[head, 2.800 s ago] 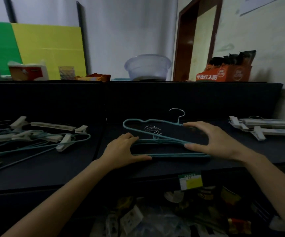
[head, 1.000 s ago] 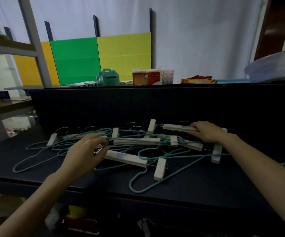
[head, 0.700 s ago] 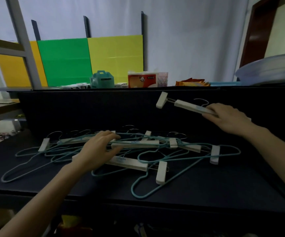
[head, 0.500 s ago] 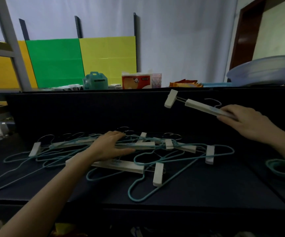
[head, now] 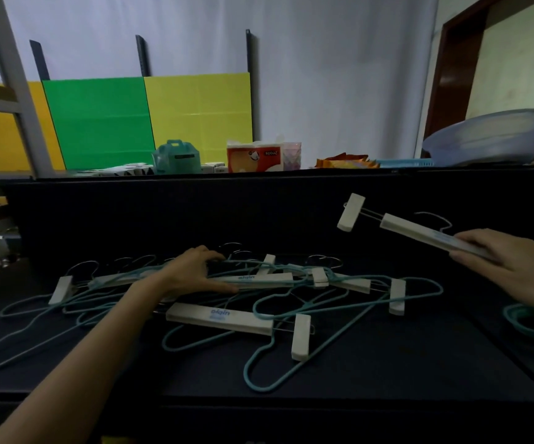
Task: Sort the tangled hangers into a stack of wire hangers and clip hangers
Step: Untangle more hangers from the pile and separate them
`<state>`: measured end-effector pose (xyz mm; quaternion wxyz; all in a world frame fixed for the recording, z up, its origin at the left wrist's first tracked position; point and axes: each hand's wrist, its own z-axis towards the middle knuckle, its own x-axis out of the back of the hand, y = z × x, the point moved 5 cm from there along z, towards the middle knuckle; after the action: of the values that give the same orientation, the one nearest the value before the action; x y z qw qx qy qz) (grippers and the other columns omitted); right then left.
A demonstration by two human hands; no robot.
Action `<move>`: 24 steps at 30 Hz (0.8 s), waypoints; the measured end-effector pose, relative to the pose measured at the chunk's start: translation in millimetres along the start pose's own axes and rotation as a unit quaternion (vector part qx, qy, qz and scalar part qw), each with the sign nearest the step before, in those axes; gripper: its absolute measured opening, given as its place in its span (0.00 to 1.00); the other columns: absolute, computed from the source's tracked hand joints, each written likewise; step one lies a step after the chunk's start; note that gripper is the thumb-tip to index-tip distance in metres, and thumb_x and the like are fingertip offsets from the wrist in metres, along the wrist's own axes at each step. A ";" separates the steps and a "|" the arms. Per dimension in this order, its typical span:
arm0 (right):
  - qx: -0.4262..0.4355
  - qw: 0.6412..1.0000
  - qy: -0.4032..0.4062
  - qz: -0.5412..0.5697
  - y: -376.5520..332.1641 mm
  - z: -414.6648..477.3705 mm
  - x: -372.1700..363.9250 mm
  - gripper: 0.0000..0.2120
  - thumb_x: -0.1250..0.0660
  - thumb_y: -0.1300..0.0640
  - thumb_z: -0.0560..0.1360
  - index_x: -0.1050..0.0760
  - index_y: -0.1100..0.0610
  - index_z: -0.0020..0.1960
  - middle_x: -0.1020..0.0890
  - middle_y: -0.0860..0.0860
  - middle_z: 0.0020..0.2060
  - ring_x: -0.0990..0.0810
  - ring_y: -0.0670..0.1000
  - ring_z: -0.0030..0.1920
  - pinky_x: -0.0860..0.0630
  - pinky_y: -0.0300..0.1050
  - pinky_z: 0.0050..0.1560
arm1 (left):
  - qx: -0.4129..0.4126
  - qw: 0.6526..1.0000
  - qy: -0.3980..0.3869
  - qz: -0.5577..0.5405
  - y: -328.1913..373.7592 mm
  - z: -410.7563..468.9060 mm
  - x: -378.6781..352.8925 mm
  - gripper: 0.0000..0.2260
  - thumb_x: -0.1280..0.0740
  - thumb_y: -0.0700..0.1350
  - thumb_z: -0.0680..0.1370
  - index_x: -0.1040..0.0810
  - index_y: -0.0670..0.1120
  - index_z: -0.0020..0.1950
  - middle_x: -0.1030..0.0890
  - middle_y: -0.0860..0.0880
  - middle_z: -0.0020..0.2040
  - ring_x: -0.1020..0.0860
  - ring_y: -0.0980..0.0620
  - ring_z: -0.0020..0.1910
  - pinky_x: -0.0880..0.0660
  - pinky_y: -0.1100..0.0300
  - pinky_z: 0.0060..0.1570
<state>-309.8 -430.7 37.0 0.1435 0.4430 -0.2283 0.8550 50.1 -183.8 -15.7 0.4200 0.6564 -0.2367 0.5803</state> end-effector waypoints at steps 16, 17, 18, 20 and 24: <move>0.024 0.999 -0.020 0.027 6.9 9.1 -18.0 0.26 0.58 0.17 0.58 0.35 0.26 0.47 0.25 0.35 0.45 0.23 0.45 0.45 0.25 0.53 0.47 | -0.028 0.991 0.130 0.018 -3.9 6.1 23.6 0.48 0.39 0.78 0.53 0.32 0.51 0.65 0.30 0.49 0.57 0.32 0.49 0.58 0.32 0.54 0.59; 0.026 0.999 -0.019 0.027 6.1 9.7 -18.6 0.27 0.58 0.17 0.58 0.34 0.28 0.47 0.25 0.35 0.45 0.23 0.45 0.45 0.25 0.53 0.47 | -0.030 0.988 0.148 0.036 -3.6 5.0 27.7 0.48 0.40 0.78 0.54 0.31 0.51 0.65 0.29 0.49 0.57 0.32 0.49 0.57 0.32 0.53 0.59; 0.027 0.999 -0.017 0.029 5.8 10.6 -19.2 0.28 0.58 0.17 0.58 0.33 0.30 0.46 0.25 0.35 0.45 0.23 0.46 0.44 0.25 0.53 0.46 | -0.031 0.986 0.160 0.043 -3.3 4.1 31.2 0.50 0.43 0.80 0.52 0.31 0.51 0.65 0.30 0.49 0.57 0.32 0.49 0.57 0.32 0.53 0.59; 0.032 0.999 -0.011 0.030 5.8 12.7 -20.2 0.29 0.59 0.17 0.57 0.33 0.31 0.46 0.25 0.36 0.44 0.23 0.46 0.43 0.25 0.53 0.45 | -0.026 0.984 0.170 0.040 -2.3 2.8 36.7 0.53 0.48 0.83 0.48 0.31 0.52 0.64 0.30 0.50 0.55 0.31 0.49 0.57 0.30 0.52 0.58; 0.041 0.999 -0.002 0.030 7.0 15.4 -17.8 0.26 0.58 0.18 0.58 0.34 0.27 0.47 0.25 0.36 0.44 0.23 0.47 0.43 0.25 0.54 0.45 | -0.043 0.976 0.202 0.065 13.0 -1.8 45.1 0.52 0.51 0.83 0.49 0.30 0.51 0.63 0.29 0.51 0.54 0.30 0.50 0.56 0.29 0.53 0.56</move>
<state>-292.2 -445.4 28.3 0.0996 0.4430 -0.2066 0.8667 48.4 -181.3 31.2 0.4487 0.4899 -0.2137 0.7162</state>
